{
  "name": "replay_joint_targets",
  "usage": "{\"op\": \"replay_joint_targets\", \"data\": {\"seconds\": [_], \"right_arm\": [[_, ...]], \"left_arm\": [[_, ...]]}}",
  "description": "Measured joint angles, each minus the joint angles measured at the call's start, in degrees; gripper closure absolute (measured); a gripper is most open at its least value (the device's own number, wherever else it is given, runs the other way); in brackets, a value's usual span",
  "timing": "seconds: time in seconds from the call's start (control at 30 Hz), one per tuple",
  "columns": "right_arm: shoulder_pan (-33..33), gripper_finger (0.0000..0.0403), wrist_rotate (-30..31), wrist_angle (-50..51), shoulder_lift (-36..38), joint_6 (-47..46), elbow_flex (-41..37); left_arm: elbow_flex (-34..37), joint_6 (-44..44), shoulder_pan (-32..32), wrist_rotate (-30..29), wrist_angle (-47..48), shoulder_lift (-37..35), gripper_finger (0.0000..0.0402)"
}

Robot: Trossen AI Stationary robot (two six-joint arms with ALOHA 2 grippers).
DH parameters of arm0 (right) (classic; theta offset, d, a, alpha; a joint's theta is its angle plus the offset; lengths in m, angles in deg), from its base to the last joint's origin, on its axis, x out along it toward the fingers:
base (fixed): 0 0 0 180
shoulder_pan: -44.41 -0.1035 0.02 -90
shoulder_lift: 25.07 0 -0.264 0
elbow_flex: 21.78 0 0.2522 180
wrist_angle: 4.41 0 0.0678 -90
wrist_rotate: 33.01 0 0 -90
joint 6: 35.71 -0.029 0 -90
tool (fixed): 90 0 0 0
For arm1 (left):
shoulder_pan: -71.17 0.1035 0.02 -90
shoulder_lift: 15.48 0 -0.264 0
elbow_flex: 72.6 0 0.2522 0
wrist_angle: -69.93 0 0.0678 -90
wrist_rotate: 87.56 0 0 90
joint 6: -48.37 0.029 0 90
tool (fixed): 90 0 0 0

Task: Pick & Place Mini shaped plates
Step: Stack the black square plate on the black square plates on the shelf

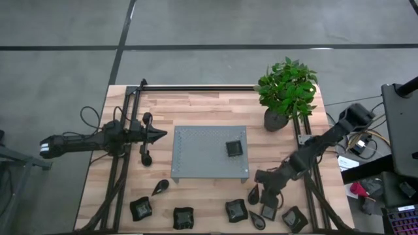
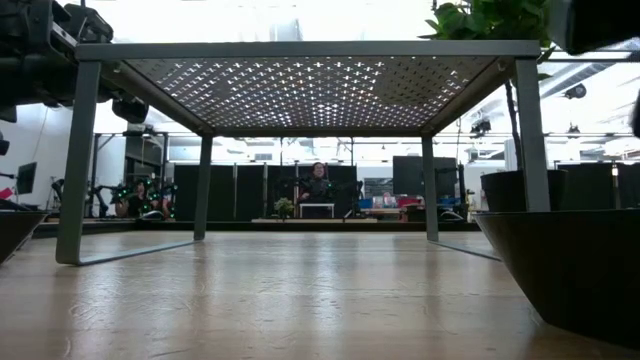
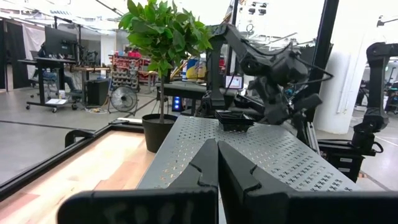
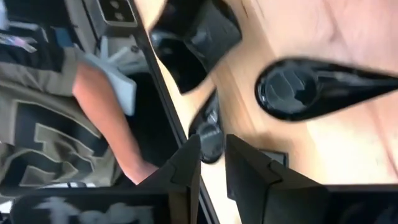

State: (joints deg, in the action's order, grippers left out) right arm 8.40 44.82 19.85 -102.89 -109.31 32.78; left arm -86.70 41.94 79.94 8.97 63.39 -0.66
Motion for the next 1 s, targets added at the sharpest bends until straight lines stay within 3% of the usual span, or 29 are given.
{"op": "replay_joint_targets", "data": {"seconds": [0.4,1.0], "right_arm": [[-6.6,0.0331,-2.0,0.7,-7.2,-2.1,0.0],[-7.0,0.0339,-3.3,4.9,-9.7,2.0,0.0]], "left_arm": [[0.0,0.0,0.0,0.0,0.0,0.0,0.0401],[0.0,0.0,0.0,0.0,0.0,0.0,0.0401]]}}
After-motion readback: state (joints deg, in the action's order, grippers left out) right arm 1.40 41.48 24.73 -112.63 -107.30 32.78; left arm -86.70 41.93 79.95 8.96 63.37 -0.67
